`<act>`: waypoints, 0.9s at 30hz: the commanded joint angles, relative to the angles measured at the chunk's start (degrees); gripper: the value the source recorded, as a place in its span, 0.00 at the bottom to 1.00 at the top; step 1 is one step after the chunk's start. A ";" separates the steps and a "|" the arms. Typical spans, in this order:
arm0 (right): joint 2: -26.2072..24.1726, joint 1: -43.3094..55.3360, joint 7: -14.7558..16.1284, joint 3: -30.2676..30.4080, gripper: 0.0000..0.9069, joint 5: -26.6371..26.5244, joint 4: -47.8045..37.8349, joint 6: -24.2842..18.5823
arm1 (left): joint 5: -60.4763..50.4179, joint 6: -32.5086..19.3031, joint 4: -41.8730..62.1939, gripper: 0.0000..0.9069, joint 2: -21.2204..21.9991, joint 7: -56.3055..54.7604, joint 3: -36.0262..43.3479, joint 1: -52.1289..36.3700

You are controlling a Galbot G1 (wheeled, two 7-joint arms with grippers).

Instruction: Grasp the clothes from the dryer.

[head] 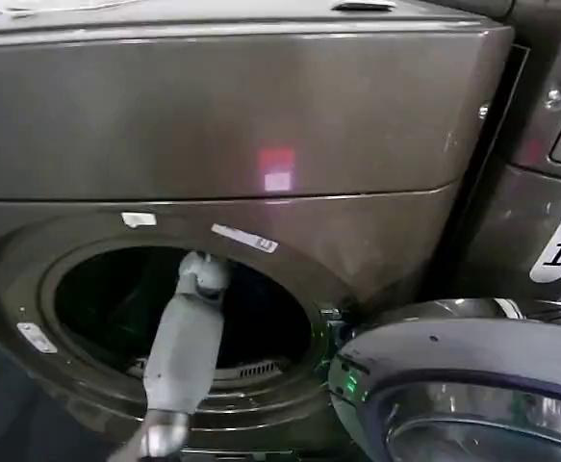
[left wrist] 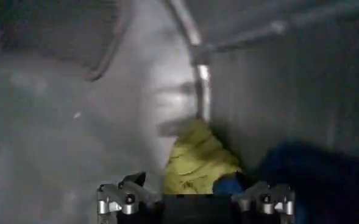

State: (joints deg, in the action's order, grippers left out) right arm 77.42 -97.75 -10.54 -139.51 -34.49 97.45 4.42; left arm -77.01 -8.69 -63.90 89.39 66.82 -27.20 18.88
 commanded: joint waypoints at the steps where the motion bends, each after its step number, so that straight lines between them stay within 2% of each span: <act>1: -0.08 0.03 -0.03 0.17 1.00 0.18 -0.13 -0.10 | -4.11 -7.06 4.56 1.00 -0.15 10.35 -0.38 -3.03; 5: -0.03 0.07 -0.02 0.26 1.00 0.29 -0.09 -0.14 | -5.21 -3.09 6.34 1.00 0.04 10.31 -0.46 -3.28; 10: 0.06 0.29 -0.18 0.87 1.00 0.78 0.09 -0.29 | -5.35 -0.59 8.34 1.00 -0.15 10.28 -0.37 -3.53; 15: 0.05 0.39 -0.27 1.11 1.00 0.88 0.09 -0.32 | -3.65 1.71 10.10 1.00 -0.62 10.04 -0.27 -3.41; 17: 0.04 0.46 -0.33 1.20 1.00 0.92 0.07 -0.30 | -1.49 4.31 11.31 1.00 -0.82 9.10 -0.26 -3.33; 27: 0.32 1.47 -0.52 2.84 1.00 1.28 0.73 -0.24 | 3.00 4.29 16.05 1.00 -1.32 8.56 -0.18 -2.68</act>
State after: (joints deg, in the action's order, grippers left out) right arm 77.68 -96.50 -11.02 -137.24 -33.28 98.00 4.15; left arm -77.02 -6.02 -51.57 88.31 75.38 -27.46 15.86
